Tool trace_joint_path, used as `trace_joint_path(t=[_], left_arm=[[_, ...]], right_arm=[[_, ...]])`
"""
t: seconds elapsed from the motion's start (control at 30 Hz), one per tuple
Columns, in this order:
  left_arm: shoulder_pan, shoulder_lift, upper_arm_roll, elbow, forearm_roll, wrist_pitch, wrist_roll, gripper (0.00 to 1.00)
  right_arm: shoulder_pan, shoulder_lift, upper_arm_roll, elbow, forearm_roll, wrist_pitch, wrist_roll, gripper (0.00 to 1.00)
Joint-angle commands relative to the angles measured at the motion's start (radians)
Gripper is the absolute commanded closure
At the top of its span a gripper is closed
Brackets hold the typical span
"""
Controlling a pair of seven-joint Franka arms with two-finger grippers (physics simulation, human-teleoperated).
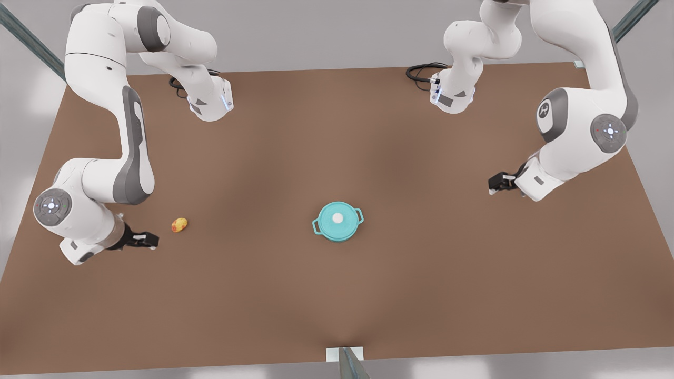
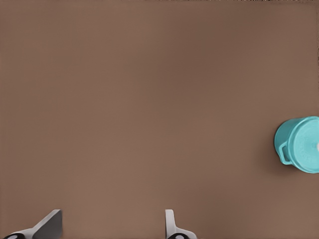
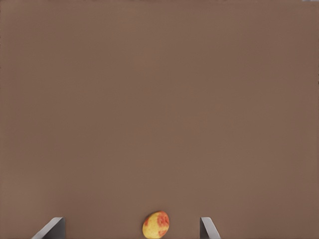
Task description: Open the pot lid and put the potato into the pot
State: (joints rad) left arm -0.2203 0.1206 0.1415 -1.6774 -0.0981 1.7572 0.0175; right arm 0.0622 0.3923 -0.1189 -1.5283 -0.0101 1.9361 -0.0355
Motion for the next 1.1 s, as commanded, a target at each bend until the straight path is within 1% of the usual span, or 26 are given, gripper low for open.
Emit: trace_joint_path(t=[0.0, 0.07, 0.1, 0.13, 0.17, 0.2, 0.23, 0.27, 0.3, 0.33, 0.4, 0.43, 0.5, 0.57, 0.6, 0.63, 0.67, 0.73, 0.77, 0.83, 1.07], left_arm=[[-0.002, -0.001, -0.003, 0.002, 0.001, 0.045, -0.007, 0.00], [-0.002, 0.001, -0.026, 0.013, -0.009, 0.024, -0.004, 0.00], [-0.011, 0.034, -0.049, 0.028, -0.058, 0.016, -0.016, 0.00], [-0.047, 0.050, -0.082, 0.059, -0.075, 0.028, -0.167, 0.00], [-0.128, 0.102, -0.108, 0.120, -0.061, 0.034, -0.293, 0.00], [-0.278, 0.154, -0.108, 0.131, 0.000, 0.034, -0.433, 0.00], [-0.364, 0.212, -0.109, 0.146, -0.003, 0.079, -0.546, 0.00], [-0.407, 0.241, -0.109, 0.148, 0.000, 0.105, -0.611, 0.00], [-0.442, 0.292, -0.112, 0.145, -0.012, 0.176, -0.683, 0.00], [-0.456, 0.312, -0.112, 0.145, -0.021, 0.200, -0.723, 0.00], [-0.458, 0.338, -0.112, 0.146, -0.023, 0.202, -0.743, 0.00], [-0.462, 0.370, -0.114, 0.146, -0.048, 0.290, -0.774, 0.00], [-0.482, 0.442, -0.112, 0.146, -0.040, 0.332, -0.789, 0.00], [-0.478, 0.475, -0.112, 0.159, -0.043, 0.422, -0.784, 0.00], [-0.478, 0.550, -0.106, 0.263, -0.037, 0.449, -0.775, 0.00], [-0.470, 0.594, -0.094, 0.315, -0.035, 0.444, -0.742, 0.00], [-0.462, 0.603, -0.091, 0.312, -0.034, 0.444, -0.685, 0.00], [-0.470, 0.616, -0.095, 0.344, -0.035, 0.455, -0.718, 0.00], [-0.496, 0.616, -0.102, 0.357, -0.037, 0.453, -0.744, 0.00], [-0.519, 0.613, -0.100, 0.370, -0.035, 0.450, -0.769, 0.00], [-0.579, 0.631, -0.100, 0.347, 0.008, 0.458, -0.821, 0.00]], right_arm=[[-0.001, -0.001, -0.001, 0.000, 0.001, 0.057, -0.012, 0.00], [0.001, 0.003, -0.001, 0.002, -0.001, 0.057, -0.012, 0.00], [-0.001, 0.005, -0.001, 0.010, 0.002, 0.055, -0.012, 0.00], [-0.005, 0.007, -0.001, 0.014, 0.001, 0.050, -0.009, 0.00], [-0.008, 0.007, -0.001, 0.014, 0.001, 0.047, -0.009, 0.00], [-0.015, 0.011, -0.005, 0.013, 0.004, 0.047, -0.023, 0.00], [-0.048, 0.010, 0.007, 0.013, 0.022, 0.044, -0.027, 0.00], [-0.047, 0.010, 0.008, 0.010, 0.024, 0.044, -0.027, 0.00], [-0.048, 0.010, 0.005, -0.016, 0.025, 0.044, -0.017, 0.00], [-0.047, -0.009, 0.004, -0.047, 0.018, 0.041, -0.012, 0.00], [-0.013, -0.096, 0.005, -0.185, -0.011, 0.032, 0.155, 0.00], [0.005, -0.142, 0.005, -0.271, -0.013, 0.050, 0.175, 0.00], [0.008, -0.193, 0.007, -0.411, -0.011, 0.144, 0.272, 0.00], [0.007, -0.201, 0.005, -0.495, -0.011, 0.211, 0.341, 0.00], [0.005, -0.193, 0.005, -0.515, -0.013, 0.245, 0.341, 0.00], [-0.002, -0.182, 0.004, -0.513, -0.013, 0.251, 0.341, 0.00], [-0.004, -0.173, 0.002, -0.513, -0.013, 0.262, 0.341, 0.00], [-0.005, -0.156, 0.002, -0.516, -0.013, 0.277, 0.342, 0.00], [-0.005, -0.167, 0.001, -0.578, -0.010, 0.366, 0.342, 0.00], [-0.036, -0.158, -0.001, -0.619, -0.005, 0.457, 0.344, 0.00], [-0.048, -0.110, -0.001, -0.619, 0.024, 0.566, 0.430, 0.00]])
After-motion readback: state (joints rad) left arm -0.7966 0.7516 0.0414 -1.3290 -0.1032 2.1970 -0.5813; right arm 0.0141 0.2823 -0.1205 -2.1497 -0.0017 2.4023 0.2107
